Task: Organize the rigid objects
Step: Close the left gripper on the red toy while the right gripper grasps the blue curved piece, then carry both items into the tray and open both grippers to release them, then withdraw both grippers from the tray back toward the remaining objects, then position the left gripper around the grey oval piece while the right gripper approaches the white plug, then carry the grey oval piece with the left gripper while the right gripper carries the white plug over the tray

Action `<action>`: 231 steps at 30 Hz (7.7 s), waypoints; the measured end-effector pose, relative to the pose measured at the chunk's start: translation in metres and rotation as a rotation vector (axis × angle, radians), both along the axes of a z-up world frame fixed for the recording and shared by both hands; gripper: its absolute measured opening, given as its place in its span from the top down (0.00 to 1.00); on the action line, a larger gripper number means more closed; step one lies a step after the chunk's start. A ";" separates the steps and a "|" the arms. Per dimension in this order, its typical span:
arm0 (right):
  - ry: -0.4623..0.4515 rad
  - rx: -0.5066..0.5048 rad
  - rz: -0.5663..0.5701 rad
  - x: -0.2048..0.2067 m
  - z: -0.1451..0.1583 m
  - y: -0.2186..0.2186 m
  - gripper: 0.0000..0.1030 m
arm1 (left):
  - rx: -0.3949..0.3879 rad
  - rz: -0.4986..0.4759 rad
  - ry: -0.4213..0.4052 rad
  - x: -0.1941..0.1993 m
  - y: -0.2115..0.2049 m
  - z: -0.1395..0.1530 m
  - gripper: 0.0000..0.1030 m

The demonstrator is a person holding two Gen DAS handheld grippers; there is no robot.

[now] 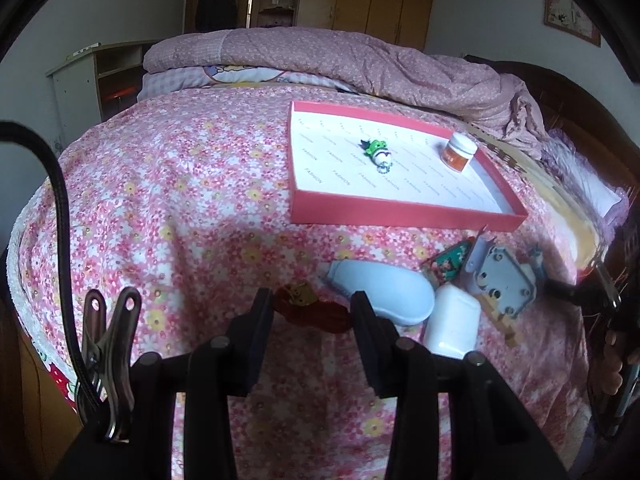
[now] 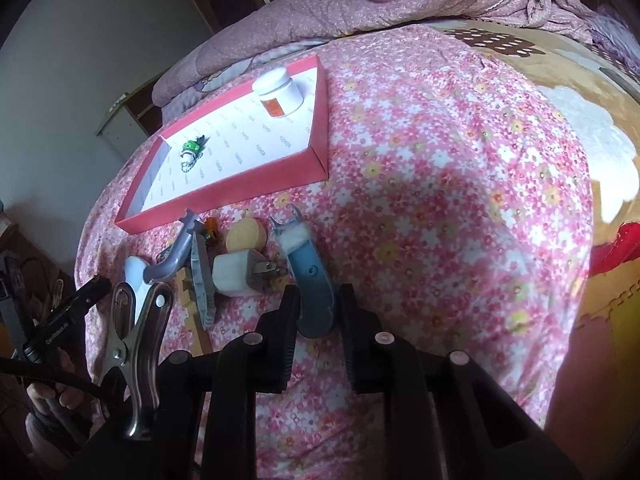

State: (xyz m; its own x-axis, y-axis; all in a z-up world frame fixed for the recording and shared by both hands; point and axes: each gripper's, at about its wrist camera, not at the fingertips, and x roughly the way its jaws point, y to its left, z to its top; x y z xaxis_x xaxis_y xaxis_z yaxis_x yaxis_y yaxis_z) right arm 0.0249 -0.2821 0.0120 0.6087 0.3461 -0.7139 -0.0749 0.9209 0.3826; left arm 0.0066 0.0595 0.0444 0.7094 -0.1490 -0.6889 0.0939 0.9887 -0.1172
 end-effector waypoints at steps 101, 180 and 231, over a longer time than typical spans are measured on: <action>-0.040 -0.039 0.122 0.081 0.052 0.070 0.61 | 0.105 -0.084 0.028 0.104 -0.058 0.050 0.43; -0.030 -0.117 0.145 0.028 0.000 0.060 0.55 | 0.121 -0.032 0.145 0.032 -0.064 -0.020 0.38; -0.140 -0.148 0.116 0.047 0.060 0.055 0.64 | 0.125 -0.126 -0.022 0.081 -0.064 0.064 0.38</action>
